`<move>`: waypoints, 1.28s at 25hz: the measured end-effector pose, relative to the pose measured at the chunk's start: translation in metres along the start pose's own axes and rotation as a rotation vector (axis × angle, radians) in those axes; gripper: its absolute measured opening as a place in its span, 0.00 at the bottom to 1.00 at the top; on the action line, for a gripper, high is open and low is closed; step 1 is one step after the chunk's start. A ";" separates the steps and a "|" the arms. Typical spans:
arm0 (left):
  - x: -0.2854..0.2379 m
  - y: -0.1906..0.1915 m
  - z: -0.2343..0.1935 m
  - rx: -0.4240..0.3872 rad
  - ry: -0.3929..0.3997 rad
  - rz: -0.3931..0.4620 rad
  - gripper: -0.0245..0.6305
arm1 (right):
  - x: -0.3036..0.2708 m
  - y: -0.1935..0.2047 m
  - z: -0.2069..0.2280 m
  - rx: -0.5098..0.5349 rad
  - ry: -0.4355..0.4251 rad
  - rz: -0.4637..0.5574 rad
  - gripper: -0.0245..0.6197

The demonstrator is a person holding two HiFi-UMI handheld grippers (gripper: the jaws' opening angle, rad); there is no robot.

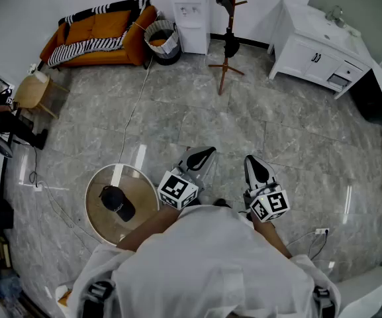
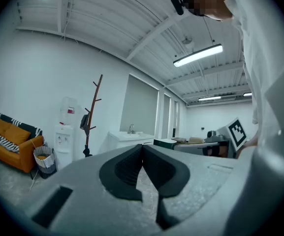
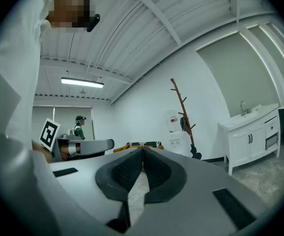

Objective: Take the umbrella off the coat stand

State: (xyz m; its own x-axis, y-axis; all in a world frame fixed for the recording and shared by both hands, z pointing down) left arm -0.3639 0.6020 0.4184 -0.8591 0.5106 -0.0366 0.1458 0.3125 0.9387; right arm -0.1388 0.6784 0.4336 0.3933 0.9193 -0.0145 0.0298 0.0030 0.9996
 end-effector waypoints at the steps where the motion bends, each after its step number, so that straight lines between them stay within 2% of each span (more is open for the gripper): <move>1: -0.001 0.000 -0.001 0.002 -0.001 0.002 0.06 | -0.002 0.000 0.002 0.005 -0.011 0.004 0.06; 4: -0.005 -0.001 0.000 0.011 -0.012 0.004 0.06 | -0.004 -0.003 0.009 0.018 -0.034 0.012 0.06; 13: -0.035 0.016 0.028 0.043 -0.020 0.000 0.06 | 0.035 0.008 0.044 -0.008 0.011 0.013 0.06; 19: -0.037 0.023 0.035 0.128 0.053 -0.021 0.06 | 0.044 0.021 0.048 -0.049 -0.001 0.014 0.06; 32: -0.065 0.023 -0.004 0.125 -0.032 -0.051 0.06 | 0.035 0.046 0.086 -0.087 0.040 -0.040 0.06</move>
State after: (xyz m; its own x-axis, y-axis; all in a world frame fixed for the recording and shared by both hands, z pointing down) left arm -0.3071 0.5727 0.4438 -0.8510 0.5164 -0.0957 0.1646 0.4353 0.8851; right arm -0.0445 0.6764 0.4768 0.3564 0.9327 -0.0550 -0.0362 0.0726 0.9967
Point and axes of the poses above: the fingertips, and each gripper's own axes: x backward along the fingers, z to its right, y out of its underside, the point moved 10 cm from there along x, backward along the fingers, and after that the axes turned 14 degrees about x, right-handed, at the moved point
